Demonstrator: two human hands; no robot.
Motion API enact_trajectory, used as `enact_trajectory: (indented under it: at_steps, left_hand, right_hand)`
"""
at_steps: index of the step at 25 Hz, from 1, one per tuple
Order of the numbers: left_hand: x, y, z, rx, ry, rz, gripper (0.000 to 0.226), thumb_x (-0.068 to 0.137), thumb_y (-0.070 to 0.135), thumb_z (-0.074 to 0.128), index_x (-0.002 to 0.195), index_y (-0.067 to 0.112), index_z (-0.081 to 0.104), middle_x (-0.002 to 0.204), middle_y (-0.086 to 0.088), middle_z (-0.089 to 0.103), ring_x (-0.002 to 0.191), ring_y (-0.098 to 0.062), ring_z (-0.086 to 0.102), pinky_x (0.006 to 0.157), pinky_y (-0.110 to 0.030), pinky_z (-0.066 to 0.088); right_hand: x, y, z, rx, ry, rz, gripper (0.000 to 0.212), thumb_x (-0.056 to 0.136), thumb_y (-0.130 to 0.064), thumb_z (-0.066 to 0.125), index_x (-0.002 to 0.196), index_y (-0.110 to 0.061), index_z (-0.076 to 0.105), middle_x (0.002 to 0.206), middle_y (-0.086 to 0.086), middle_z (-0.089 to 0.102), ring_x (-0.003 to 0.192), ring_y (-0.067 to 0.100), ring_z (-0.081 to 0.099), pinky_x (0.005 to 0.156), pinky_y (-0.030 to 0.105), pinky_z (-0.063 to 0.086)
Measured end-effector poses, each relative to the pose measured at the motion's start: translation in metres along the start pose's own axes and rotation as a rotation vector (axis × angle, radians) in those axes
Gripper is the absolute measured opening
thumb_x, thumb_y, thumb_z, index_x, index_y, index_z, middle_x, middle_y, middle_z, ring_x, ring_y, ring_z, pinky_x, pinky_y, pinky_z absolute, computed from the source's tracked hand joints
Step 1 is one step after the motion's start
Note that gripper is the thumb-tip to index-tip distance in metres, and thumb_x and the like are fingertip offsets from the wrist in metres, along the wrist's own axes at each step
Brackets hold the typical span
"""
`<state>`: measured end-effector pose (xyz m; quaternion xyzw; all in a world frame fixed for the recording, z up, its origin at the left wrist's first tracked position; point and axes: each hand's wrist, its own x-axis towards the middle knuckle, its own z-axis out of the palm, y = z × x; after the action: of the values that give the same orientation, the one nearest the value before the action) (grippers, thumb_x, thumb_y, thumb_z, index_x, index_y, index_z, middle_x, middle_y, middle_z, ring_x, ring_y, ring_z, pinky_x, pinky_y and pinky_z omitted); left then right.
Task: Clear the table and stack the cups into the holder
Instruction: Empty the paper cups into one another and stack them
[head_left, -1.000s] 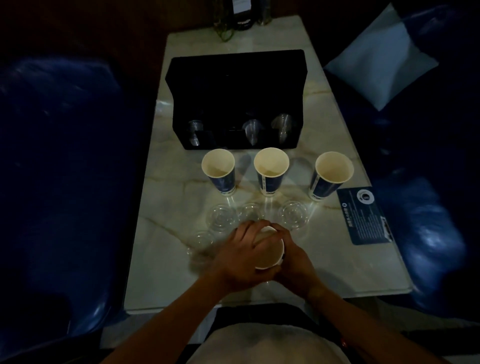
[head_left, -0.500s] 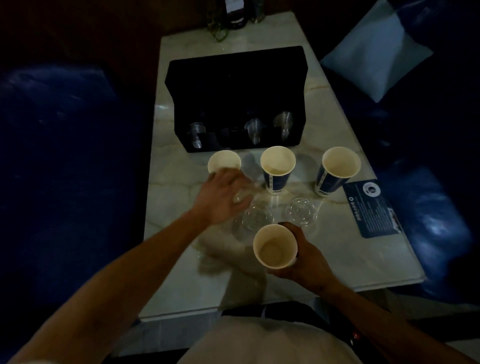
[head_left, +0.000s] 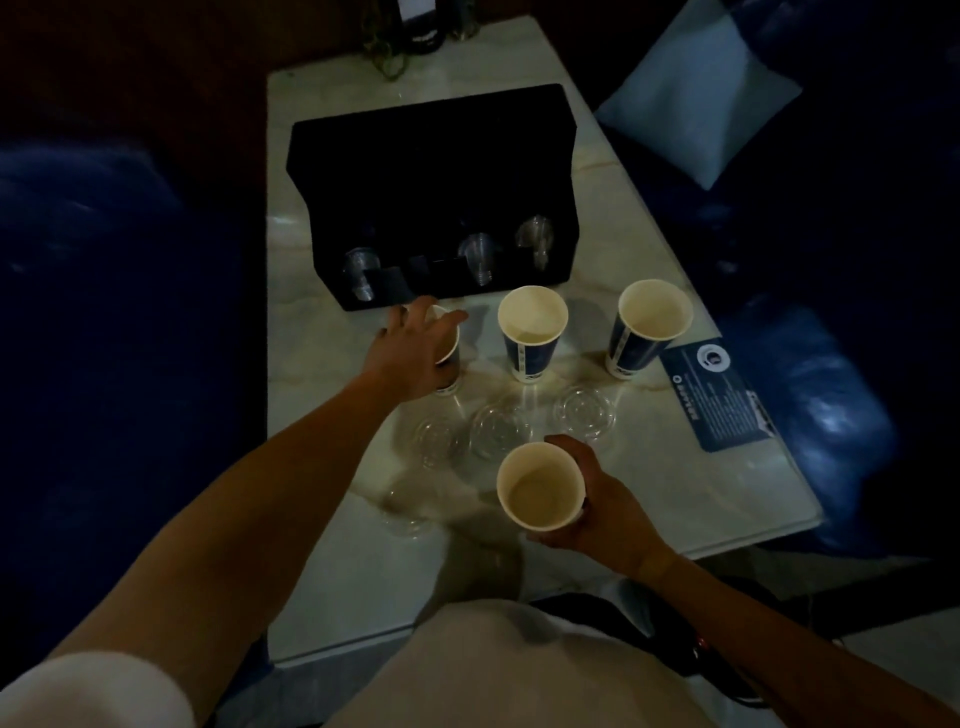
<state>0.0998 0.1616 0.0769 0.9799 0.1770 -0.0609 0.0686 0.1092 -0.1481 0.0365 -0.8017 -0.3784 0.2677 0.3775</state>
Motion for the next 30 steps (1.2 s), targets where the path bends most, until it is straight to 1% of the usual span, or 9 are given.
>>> enact_trajectory:
  at_steps: [5,12,14,16,19,23,26,27,30]
  left_hand:
    - [-0.034,0.002,-0.024,-0.114,0.149,-0.012,0.078,0.073,0.037,0.07,0.142,0.042,0.032,0.15,-0.007,0.03,0.128,-0.041,0.032,0.095,-0.057,0.046]
    - [-0.101,0.018,-0.08,-0.462,0.334,0.09,0.07,0.076,0.051,0.061,0.141,0.043,0.036,0.143,0.006,0.04,0.127,-0.024,0.042,0.096,-0.036,0.043]
    - [-0.117,0.032,-0.089,-0.576,0.344,0.14,0.068,0.077,0.046,0.063,0.141,0.038,0.039,0.141,0.006,0.043,0.126,-0.021,0.045,0.1,-0.037,0.044]
    - [-0.13,0.048,-0.09,-0.623,0.321,0.186,0.068,0.077,0.041,0.067,0.14,0.034,0.041,0.141,0.002,0.045,0.126,-0.022,0.046,0.101,-0.044,0.046]
    - [-0.145,0.072,-0.081,-0.522,0.292,0.264,0.07,0.076,0.044,0.065,0.14,0.036,0.037,0.144,-0.003,0.043,0.126,-0.025,0.044,0.098,-0.044,0.048]
    - [-0.151,0.099,-0.052,-0.27,0.26,0.319,0.078,0.073,0.056,0.061,0.142,0.045,0.026,0.151,0.0,0.034,0.128,-0.028,0.039,0.091,-0.045,0.053]
    - [-0.149,0.112,-0.023,-0.164,0.253,0.342,0.07,0.077,0.063,0.053,0.14,0.049,0.026,0.152,0.003,0.028,0.131,-0.028,0.035,0.09,-0.046,0.053]
    - [-0.148,0.115,-0.012,-0.136,0.258,0.362,0.067,0.08,0.064,0.05,0.14,0.046,0.029,0.153,0.002,0.029,0.133,-0.029,0.033,0.09,-0.046,0.053]
    - [-0.146,0.118,0.025,-0.113,0.28,0.412,0.063,0.085,0.062,0.05,0.141,0.038,0.034,0.155,-0.004,0.031,0.135,-0.032,0.033,0.099,-0.047,0.046]
  right_hand:
    - [0.0,-0.002,0.0,0.014,0.005,0.003,0.106,0.055,-0.05,0.087,0.136,-0.053,0.019,0.129,-0.046,0.035,0.115,-0.003,0.05,0.092,0.032,0.052]
    - [-0.002,-0.003,0.0,0.04,0.028,0.015,0.106,0.054,-0.047,0.089,0.135,-0.057,0.021,0.126,-0.042,0.042,0.118,0.004,0.052,0.094,0.036,0.05]
    - [0.0,-0.003,0.0,0.07,0.022,0.039,0.106,0.053,-0.048,0.089,0.134,-0.059,0.021,0.123,-0.041,0.045,0.117,0.004,0.054,0.092,0.033,0.051]
    - [0.002,-0.001,0.0,0.1,0.007,0.081,0.105,0.052,-0.05,0.089,0.132,-0.063,0.022,0.117,-0.045,0.048,0.11,-0.006,0.055,0.086,0.021,0.049]
    - [0.003,0.002,0.0,0.112,-0.026,0.119,0.104,0.053,-0.053,0.088,0.132,-0.065,0.022,0.11,-0.05,0.051,0.102,-0.019,0.054,0.079,0.006,0.042]
    - [0.006,-0.001,0.003,0.012,-0.066,0.141,0.11,0.054,-0.068,0.079,0.136,-0.063,0.006,0.118,-0.034,0.045,0.109,-0.006,0.05,0.087,0.012,0.04]
    - [0.004,0.004,0.003,0.062,-0.051,0.146,0.111,0.052,-0.065,0.079,0.13,-0.072,0.001,0.116,-0.033,0.045,0.108,-0.009,0.047,0.088,0.006,0.04]
    - [0.002,0.005,0.003,0.084,-0.038,0.152,0.108,0.051,-0.067,0.079,0.134,-0.067,0.01,0.117,-0.031,0.048,0.109,-0.009,0.05,0.092,0.012,0.044]
    - [-0.001,0.007,0.004,0.095,-0.024,0.149,0.104,0.048,-0.076,0.071,0.138,-0.03,0.044,0.123,-0.015,0.063,0.114,0.005,0.059,0.098,0.031,0.051]
